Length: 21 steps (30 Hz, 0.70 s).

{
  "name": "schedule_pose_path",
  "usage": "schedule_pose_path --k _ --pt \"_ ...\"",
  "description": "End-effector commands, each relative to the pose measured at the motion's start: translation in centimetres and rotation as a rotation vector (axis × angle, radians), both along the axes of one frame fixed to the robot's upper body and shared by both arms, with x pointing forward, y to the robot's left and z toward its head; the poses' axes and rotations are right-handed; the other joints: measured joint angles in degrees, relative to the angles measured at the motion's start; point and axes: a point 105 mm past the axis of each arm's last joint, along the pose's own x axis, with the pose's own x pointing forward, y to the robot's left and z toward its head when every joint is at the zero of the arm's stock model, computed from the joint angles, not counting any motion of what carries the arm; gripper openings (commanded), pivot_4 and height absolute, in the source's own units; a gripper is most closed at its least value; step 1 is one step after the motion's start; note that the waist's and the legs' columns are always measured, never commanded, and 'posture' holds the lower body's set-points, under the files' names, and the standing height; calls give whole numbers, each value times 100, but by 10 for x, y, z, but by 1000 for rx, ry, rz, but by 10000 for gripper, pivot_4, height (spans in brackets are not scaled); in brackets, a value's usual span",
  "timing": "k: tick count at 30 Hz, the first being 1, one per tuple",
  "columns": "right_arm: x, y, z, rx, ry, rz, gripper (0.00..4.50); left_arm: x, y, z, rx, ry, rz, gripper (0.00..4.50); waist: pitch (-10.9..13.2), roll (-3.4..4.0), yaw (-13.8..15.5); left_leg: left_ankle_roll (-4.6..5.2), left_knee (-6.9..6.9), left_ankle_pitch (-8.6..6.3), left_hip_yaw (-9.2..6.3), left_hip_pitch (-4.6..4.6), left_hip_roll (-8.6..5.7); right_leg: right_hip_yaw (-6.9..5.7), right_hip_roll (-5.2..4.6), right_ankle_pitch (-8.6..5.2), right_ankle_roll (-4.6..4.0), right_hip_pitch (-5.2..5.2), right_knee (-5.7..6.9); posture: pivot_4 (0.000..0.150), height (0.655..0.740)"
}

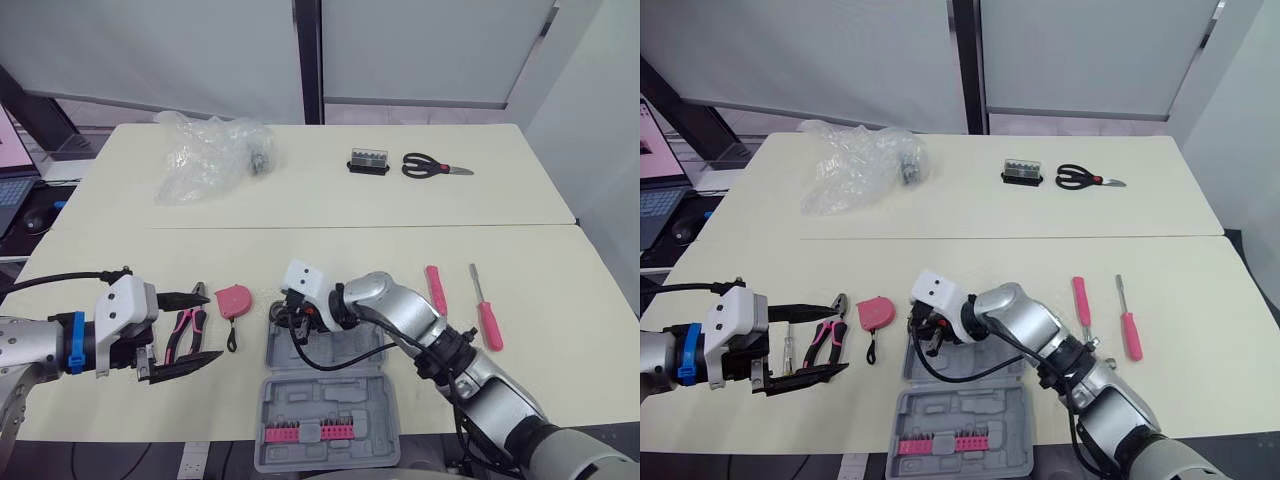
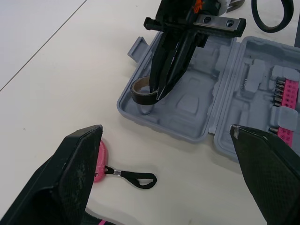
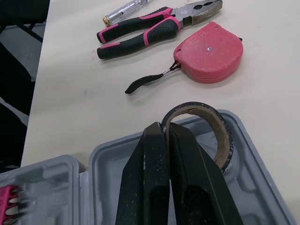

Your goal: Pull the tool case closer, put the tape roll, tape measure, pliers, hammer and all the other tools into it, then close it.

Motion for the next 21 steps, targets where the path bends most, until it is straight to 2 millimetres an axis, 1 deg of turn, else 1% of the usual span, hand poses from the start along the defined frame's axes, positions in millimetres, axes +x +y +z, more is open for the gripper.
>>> schedule_pose_path --k 1,7,15,21 --pt "3 9 6 9 -62 28 44 -1 -1 10 28 -32 -12 45000 0 0 -1 0 0 0 0 0 0 0 0 0 0 0 0 1500 7400" --pt "6 12 1 -4 -81 32 44 -1 -2 8 31 -28 -11 45000 0 0 -1 0 0 0 -1 1 0 -1 0 0 0 0 0 1500 7400" --pt "7 10 -11 -42 -72 43 44 -2 -3 7 34 -29 -8 45000 0 0 -1 0 -1 0 0 1 0 0 0 0 0 0 0 1500 7400" --pt "7 10 -17 -55 -70 45 44 -2 -3 7 38 -30 -7 45000 0 0 -1 0 -1 0 0 1 0 0 0 0 0 0 0 1500 7400"
